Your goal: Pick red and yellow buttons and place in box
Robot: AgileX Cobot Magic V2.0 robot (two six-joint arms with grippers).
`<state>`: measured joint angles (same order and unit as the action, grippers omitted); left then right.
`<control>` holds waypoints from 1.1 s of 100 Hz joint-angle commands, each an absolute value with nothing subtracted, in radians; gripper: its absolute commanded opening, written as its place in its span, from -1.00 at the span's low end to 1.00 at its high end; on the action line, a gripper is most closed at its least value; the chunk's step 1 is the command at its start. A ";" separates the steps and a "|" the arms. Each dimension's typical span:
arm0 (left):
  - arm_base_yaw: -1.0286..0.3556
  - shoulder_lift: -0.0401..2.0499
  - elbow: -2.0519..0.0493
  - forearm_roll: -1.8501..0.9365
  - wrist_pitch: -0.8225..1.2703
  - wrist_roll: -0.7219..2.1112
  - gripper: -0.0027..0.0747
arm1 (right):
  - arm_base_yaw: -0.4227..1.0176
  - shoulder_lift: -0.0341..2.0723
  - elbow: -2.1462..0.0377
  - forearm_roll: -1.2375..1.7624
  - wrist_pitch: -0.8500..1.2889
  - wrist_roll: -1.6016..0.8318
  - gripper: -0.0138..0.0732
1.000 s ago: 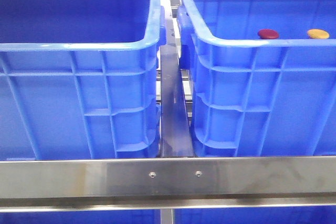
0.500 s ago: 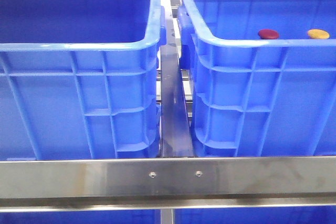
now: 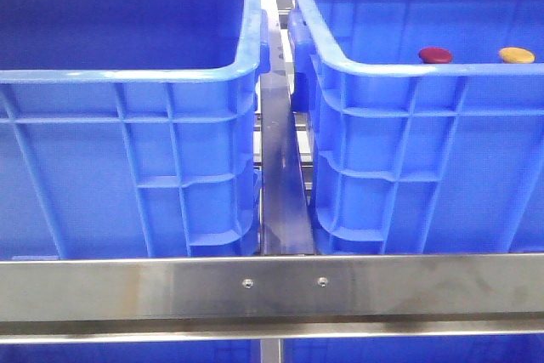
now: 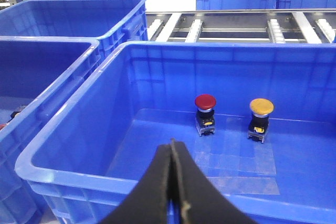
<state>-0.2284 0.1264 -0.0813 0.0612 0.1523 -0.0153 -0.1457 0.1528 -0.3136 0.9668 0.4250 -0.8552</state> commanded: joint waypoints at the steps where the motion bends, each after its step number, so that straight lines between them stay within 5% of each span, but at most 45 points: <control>1: -0.146 0.078 -0.045 0.063 0.031 -0.027 -0.98 | -0.145 0.161 -0.339 0.987 0.384 -0.860 -0.84; 32: 0.019 -0.038 0.055 0.064 0.025 -0.024 -0.98 | -0.145 0.161 -0.339 0.987 0.387 -0.860 -0.84; 110: 0.013 -0.036 0.053 0.064 0.028 -0.024 -0.98 | -0.145 0.161 -0.339 0.987 0.399 -0.860 -0.84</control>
<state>0.0197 -0.0070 0.0013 0.0633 0.0981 -0.0153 -0.1457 0.1512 -0.3130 0.9668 0.4367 -0.8552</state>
